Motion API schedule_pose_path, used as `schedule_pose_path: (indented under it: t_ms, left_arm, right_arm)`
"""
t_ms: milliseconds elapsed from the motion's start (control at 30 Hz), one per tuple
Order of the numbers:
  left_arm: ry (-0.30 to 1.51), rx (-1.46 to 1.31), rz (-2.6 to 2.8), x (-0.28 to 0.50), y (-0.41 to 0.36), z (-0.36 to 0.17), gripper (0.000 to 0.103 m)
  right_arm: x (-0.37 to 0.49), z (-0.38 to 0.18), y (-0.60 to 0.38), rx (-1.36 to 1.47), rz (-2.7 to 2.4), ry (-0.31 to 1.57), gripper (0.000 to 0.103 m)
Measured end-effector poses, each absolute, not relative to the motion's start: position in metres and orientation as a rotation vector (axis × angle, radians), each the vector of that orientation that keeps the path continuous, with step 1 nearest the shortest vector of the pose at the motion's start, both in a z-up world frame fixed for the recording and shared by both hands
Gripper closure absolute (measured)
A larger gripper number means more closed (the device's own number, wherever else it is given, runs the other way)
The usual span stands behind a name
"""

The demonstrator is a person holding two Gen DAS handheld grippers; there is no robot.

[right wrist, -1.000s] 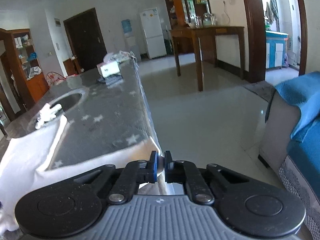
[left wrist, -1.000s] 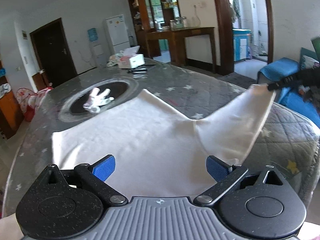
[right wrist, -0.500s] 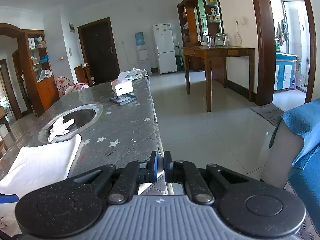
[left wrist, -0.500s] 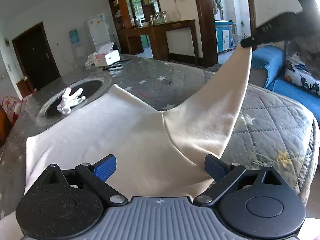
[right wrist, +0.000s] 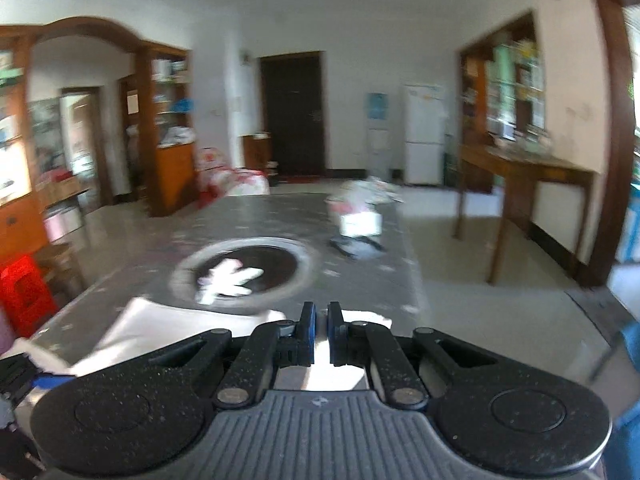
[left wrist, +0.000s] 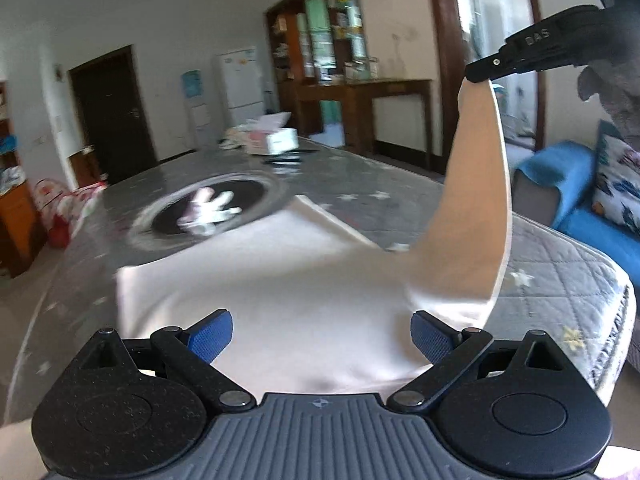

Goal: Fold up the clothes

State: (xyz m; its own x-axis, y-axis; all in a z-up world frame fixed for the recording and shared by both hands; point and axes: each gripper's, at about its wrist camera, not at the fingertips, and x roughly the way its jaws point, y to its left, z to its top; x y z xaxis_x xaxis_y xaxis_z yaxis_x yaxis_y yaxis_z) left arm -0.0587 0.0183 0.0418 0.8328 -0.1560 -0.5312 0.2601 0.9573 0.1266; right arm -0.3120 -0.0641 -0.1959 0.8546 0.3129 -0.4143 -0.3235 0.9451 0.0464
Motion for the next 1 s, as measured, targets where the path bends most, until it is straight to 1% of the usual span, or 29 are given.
schedule_pose_path:
  t_ms: [133, 233, 400, 633, 767, 967, 1000]
  left_arm:
    - [0.54, 0.137, -0.132, -0.072, 0.055, 0.046, 0.005]
    - [0.546, 0.083, -0.07, -0.084, 0.082, 0.045, 0.005]
    - [0.557, 0.014, 0.011, -0.101, 0.116, 0.041, 0.005]
    - [0.575, -0.026, 0.061, -0.117, 0.133, 0.032, 0.005]
    - [0.571, -0.029, 0.063, -0.119, 0.134, 0.033, 0.005]
    - [0.562, -0.011, 0.015, -0.109, 0.123, 0.036, 0.006]
    - [0.561, -0.007, -0.002, -0.106, 0.119, 0.037, 0.01]
  right_arm:
    - [-0.318, -0.186, -0.008, -0.094, 0.477, 0.424, 0.098]
    - [-0.32, -0.188, 0.032, -0.139, 0.573, 0.443, 0.098]
    - [-0.323, -0.211, 0.092, -0.205, 0.711, 0.509, 0.098]
    - [-0.331, -0.256, 0.153, -0.256, 0.854, 0.634, 0.098]
    - [-0.339, -0.273, 0.166, -0.273, 0.911, 0.681, 0.093]
    - [-0.338, -0.255, 0.132, -0.27, 0.865, 0.638, 0.093]
    - [-0.335, -0.253, 0.124, -0.28, 0.845, 0.634, 0.093]
